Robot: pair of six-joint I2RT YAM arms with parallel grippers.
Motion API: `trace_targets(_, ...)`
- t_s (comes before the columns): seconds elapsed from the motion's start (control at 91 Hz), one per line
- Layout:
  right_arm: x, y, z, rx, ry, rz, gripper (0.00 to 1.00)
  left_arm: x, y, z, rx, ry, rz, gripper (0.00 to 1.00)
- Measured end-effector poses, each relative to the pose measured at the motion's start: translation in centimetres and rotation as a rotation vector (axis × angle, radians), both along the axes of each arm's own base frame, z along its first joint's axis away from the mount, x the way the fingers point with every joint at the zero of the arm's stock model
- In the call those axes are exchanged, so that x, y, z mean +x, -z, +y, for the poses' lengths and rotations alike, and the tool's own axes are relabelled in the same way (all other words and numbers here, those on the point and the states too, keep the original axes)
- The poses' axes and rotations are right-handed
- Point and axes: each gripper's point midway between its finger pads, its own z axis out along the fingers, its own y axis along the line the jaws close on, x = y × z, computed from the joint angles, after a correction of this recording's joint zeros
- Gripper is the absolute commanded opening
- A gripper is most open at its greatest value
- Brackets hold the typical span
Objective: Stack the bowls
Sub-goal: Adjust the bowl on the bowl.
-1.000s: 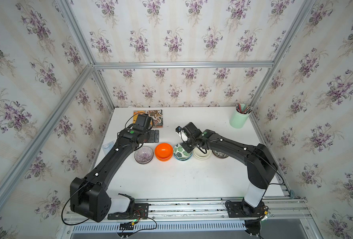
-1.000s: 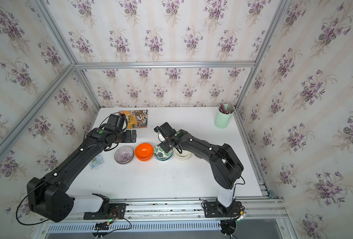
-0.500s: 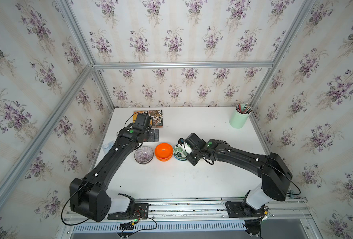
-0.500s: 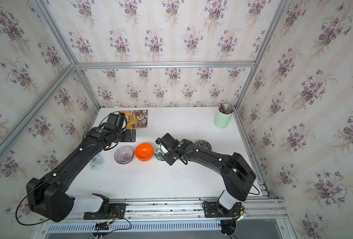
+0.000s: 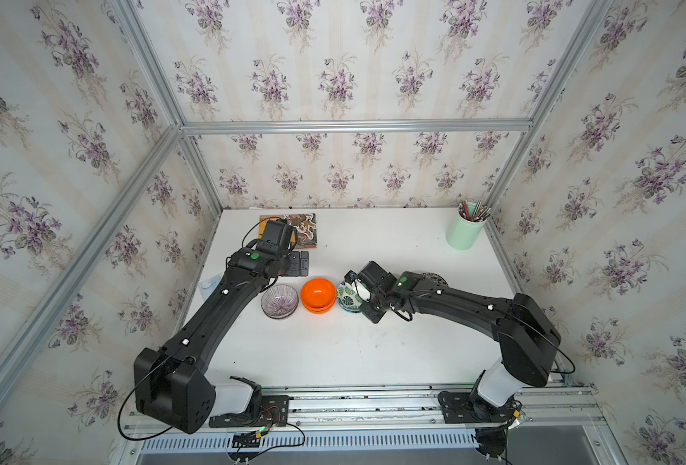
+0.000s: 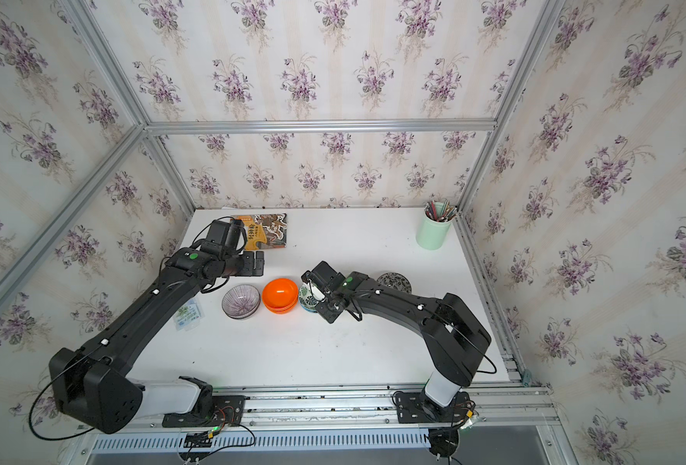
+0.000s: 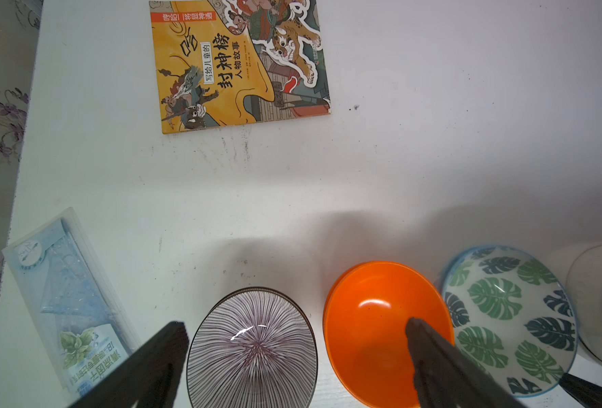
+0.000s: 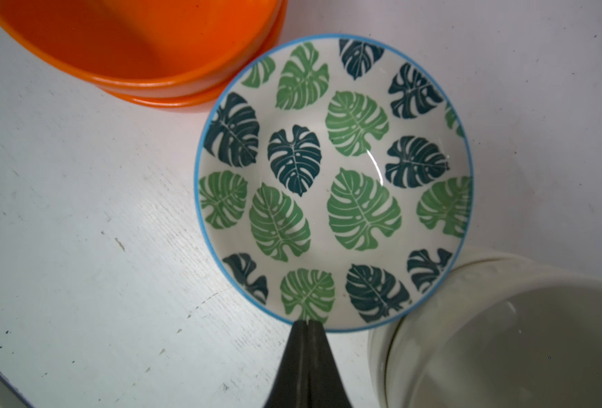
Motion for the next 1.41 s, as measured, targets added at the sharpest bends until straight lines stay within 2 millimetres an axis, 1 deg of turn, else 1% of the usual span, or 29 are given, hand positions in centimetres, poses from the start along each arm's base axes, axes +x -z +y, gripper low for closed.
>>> trace_targets(0.33, 0.5, -0.1, -0.2, 0.006, 0.010, -0.007, 0.00, -0.1, 0.1, 0.1, 0.003, -0.001, 0.002, 1.00)
trace_targets(0.429, 0.9, -0.9, -0.1, 0.021, 0.017, -0.023, 0.00, -0.1, -0.1, 0.1, 0.002, -0.001, -0.003, 1.00)
trace_targets(0.517, 1.9, -1.9, 0.0, 0.043, 0.035, -0.052, 0.00, -0.2, -0.2, 0.1, 0.000, -0.001, -0.007, 1.00)
trace_targets(0.572, 2.4, -2.2, 0.0, 0.047, 0.044, -0.059, 0.00, -0.2, -0.2, 0.1, 0.000, -0.001, -0.007, 1.00)
trace_targets(0.703, 2.9, -1.6, -0.3, 0.032, 0.054, -0.053, 0.00, -0.2, -0.1, 0.1, 0.001, -0.001, -0.006, 1.00)
trace_targets(0.901, 2.6, -0.9, -0.7, 0.017, 0.055, -0.040, 0.00, -0.3, 0.0, 0.2, 0.005, -0.003, -0.002, 1.00)
trace_targets(1.066, 2.6, -1.1, -0.8, 0.022, 0.057, -0.045, 0.00, -0.3, 0.0, 0.2, 0.005, -0.004, -0.002, 1.00)
trace_targets(1.132, 2.8, -1.7, -1.0, 0.033, 0.065, -0.054, 0.00, -0.3, 0.0, 0.2, 0.005, -0.004, -0.002, 1.00)
trace_targets(1.209, 3.5, -2.8, -1.4, 0.057, 0.086, -0.075, 0.00, -0.3, 0.0, 0.2, 0.005, -0.004, -0.002, 1.00)
trace_targets(1.319, 5.2, -4.8, -2.2, 0.096, 0.133, -0.112, 0.00, -0.3, 0.1, 0.2, 0.006, -0.003, 0.000, 1.00)
trace_targets(1.407, 6.4, -5.4, -2.9, 0.107, 0.165, -0.126, 0.00, -0.2, 0.0, 0.2, 0.005, -0.003, -0.001, 1.00)
